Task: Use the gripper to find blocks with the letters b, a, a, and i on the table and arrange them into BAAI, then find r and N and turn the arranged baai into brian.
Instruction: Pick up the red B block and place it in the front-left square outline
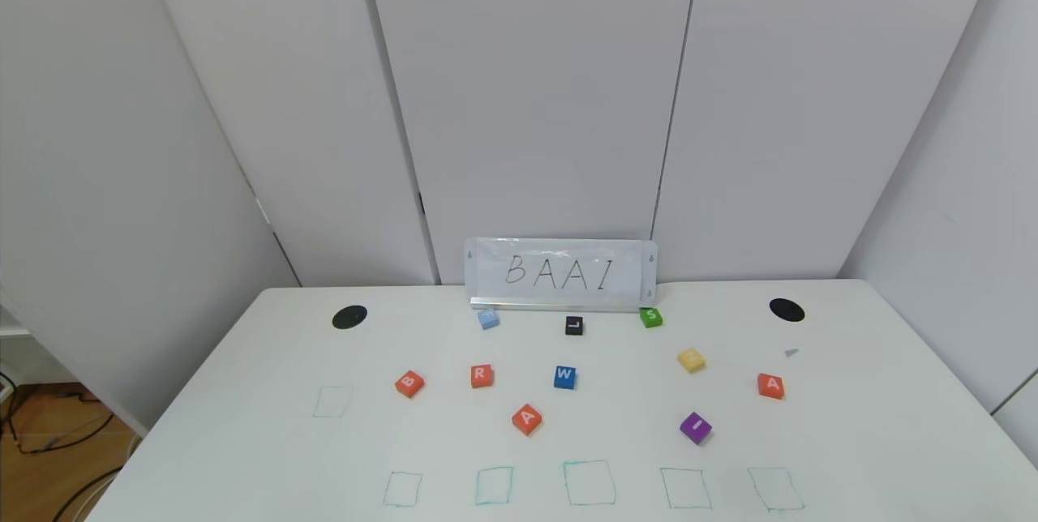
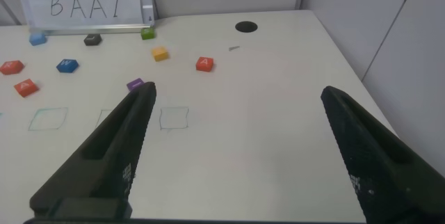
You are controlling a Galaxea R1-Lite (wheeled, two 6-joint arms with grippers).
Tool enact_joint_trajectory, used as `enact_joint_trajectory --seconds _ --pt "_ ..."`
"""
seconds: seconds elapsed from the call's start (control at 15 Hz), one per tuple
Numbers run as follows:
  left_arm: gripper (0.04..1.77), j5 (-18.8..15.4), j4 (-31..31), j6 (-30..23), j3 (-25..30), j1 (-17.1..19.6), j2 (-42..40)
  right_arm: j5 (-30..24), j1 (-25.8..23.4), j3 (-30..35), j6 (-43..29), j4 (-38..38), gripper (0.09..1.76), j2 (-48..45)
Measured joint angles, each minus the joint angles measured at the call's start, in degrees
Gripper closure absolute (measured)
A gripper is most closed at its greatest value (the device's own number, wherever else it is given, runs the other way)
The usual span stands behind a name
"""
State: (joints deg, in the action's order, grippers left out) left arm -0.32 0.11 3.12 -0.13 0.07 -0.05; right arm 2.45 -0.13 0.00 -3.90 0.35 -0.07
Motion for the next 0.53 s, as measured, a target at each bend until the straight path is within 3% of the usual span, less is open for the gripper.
enact_joint_trajectory --seconds 0.53 --pt "0.09 0.0 0.0 0.0 0.0 0.0 0.0 0.0 0.0 0.0 0.2 0.1 0.14 0.0"
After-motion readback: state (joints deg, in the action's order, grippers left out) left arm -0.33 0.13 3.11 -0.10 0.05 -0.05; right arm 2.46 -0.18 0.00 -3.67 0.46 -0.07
